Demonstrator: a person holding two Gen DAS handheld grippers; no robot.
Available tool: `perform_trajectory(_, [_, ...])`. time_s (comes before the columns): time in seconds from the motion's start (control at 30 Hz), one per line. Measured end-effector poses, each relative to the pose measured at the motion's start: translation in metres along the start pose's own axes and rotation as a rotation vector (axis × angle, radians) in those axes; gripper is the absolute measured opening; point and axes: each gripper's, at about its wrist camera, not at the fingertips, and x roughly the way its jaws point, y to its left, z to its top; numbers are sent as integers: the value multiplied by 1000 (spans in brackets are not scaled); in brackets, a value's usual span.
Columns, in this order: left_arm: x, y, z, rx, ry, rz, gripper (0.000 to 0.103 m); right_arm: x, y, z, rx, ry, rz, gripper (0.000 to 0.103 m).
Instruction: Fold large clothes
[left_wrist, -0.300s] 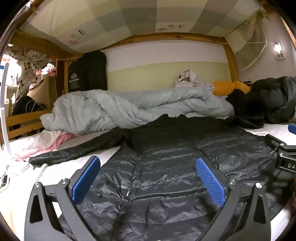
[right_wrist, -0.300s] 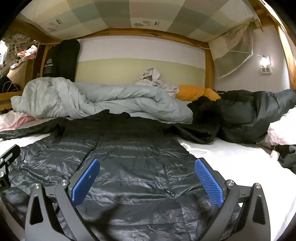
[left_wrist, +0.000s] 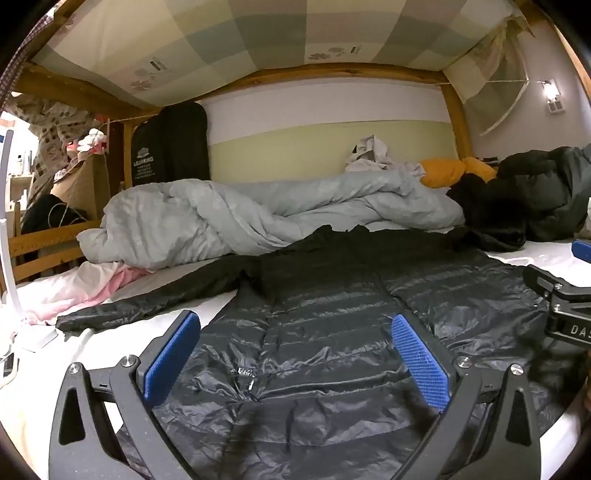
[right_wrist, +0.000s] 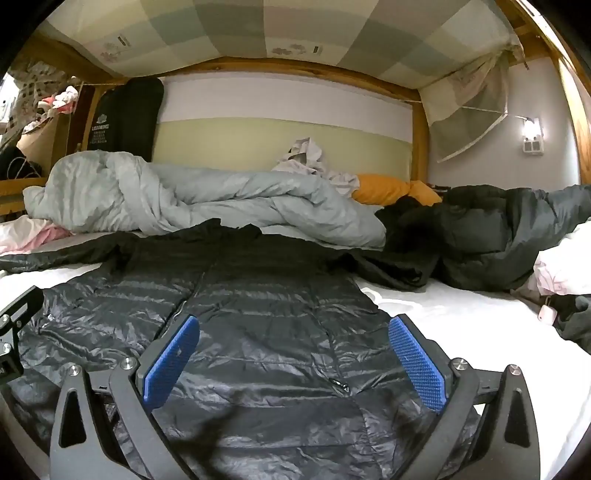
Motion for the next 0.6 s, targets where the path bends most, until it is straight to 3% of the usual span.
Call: perform_trajectory(0.6, [21,-4,-4,-17,55,-11,103,2,2,-1,-26,19,-12,103])
